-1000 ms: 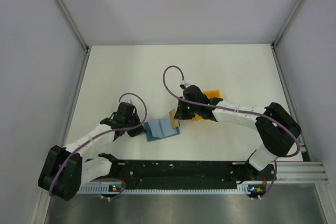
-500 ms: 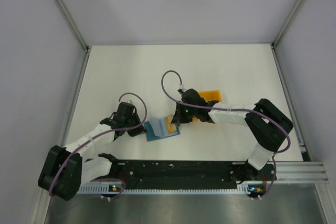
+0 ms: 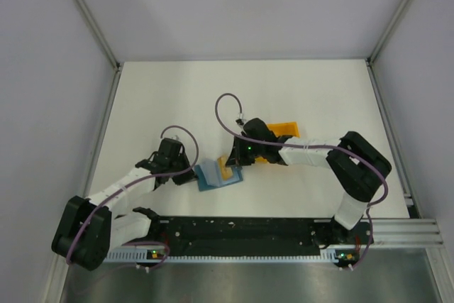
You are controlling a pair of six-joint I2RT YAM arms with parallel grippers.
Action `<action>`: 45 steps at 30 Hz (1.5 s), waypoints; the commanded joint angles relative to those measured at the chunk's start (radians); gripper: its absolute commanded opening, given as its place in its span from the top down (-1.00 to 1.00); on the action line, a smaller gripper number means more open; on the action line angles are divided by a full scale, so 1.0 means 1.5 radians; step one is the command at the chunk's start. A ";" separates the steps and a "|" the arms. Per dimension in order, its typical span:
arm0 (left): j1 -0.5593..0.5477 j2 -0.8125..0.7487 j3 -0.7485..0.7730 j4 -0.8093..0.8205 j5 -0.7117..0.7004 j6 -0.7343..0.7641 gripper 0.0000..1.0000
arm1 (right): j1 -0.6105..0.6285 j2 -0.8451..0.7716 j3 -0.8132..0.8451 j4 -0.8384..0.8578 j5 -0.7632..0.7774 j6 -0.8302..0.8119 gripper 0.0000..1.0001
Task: Put the credit cards into the card holder
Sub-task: Insert the credit card into the card holder.
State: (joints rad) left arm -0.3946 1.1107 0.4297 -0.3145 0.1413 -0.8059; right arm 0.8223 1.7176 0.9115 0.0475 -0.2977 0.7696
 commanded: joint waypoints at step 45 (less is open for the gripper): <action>-0.003 0.002 -0.006 0.014 -0.007 -0.003 1.00 | 0.030 0.092 -0.087 0.157 0.032 0.084 1.00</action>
State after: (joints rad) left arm -0.3935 1.1107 0.4236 -0.3161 0.1169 -0.8043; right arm 0.8753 1.8828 0.8326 0.3836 -0.3534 0.9287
